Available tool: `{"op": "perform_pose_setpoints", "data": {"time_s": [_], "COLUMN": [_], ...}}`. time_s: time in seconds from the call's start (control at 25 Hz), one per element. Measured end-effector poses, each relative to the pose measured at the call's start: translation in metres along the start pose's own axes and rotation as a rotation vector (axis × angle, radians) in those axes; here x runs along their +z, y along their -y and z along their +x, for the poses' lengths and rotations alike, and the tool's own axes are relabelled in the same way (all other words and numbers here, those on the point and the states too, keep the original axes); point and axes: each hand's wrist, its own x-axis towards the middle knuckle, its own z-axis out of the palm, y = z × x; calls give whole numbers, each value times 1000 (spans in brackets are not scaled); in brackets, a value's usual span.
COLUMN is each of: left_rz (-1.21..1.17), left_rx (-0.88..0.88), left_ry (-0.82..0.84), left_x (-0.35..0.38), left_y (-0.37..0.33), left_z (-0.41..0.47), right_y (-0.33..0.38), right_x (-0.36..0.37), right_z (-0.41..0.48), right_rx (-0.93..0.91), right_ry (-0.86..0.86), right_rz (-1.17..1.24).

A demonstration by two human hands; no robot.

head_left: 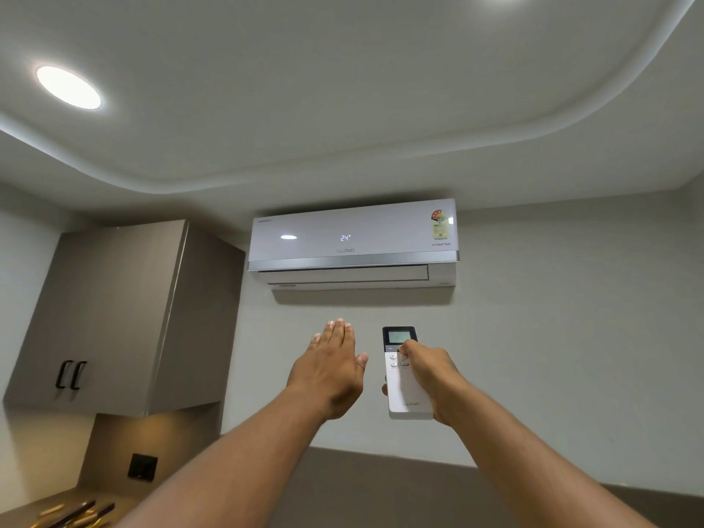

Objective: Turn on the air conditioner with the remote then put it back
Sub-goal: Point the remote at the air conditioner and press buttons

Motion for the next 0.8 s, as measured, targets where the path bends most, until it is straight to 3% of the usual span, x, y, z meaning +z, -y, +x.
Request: {"op": "perform_pose_setpoints", "data": {"time_s": [0.8], "left_rz": [50], "left_rx": [24], "left_ry": [-38], "left_x": [8], "left_y": [12], "left_z": [-1], "right_y": [2], "right_x": [15], "right_z": [-7], "right_rx": [4], "right_ry": [7], "right_rz": [-48]}}
